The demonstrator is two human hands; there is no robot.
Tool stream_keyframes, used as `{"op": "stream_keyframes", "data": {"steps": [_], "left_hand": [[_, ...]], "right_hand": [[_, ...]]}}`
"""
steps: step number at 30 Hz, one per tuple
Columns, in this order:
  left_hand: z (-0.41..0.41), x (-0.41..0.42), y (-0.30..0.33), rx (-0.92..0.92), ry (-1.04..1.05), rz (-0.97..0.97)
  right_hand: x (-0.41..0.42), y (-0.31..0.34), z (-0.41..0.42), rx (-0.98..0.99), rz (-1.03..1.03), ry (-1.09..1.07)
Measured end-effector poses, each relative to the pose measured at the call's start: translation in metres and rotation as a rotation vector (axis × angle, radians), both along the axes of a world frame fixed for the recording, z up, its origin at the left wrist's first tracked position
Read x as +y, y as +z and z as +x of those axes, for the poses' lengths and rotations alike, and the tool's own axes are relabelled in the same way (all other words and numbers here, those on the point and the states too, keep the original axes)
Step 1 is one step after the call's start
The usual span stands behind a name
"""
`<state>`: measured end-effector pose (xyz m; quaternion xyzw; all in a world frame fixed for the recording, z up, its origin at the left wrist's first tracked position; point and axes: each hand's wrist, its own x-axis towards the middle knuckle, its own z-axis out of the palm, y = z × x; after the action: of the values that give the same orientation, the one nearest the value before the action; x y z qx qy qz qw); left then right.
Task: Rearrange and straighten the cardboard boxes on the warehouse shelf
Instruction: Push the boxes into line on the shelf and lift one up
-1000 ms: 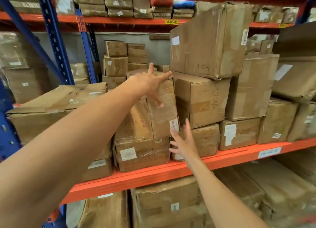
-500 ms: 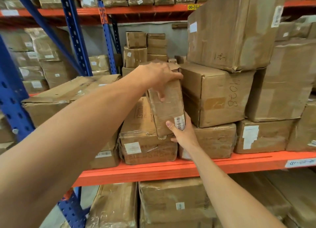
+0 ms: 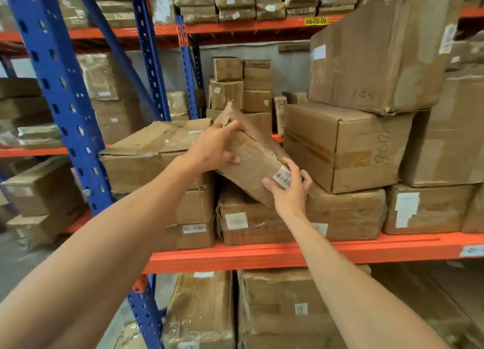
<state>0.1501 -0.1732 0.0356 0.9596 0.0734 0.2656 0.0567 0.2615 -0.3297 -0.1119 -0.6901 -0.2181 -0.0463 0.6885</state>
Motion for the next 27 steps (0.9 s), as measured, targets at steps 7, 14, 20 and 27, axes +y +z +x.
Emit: {"op": "stream_keyframes", "data": {"steps": [7, 14, 20, 27], "left_hand": [[0.004, 0.002, -0.015, -0.131, -0.095, -0.115], [-0.002, 0.024, -0.091, -0.206, -0.035, -0.558], [0.01, 0.021, -0.078, 0.045, 0.299, 0.096], [0.024, 0.035, -0.074, 0.321, 0.024, 0.635]], "right_hand": [[-0.019, 0.011, 0.008, -0.164, -0.05, -0.145], [-0.022, 0.022, 0.03, -0.42, -0.434, -0.137], [-0.022, 0.001, 0.038, -0.597, -0.679, -0.099], [-0.033, -0.003, 0.062, -0.836, -0.873, 0.042]]}}
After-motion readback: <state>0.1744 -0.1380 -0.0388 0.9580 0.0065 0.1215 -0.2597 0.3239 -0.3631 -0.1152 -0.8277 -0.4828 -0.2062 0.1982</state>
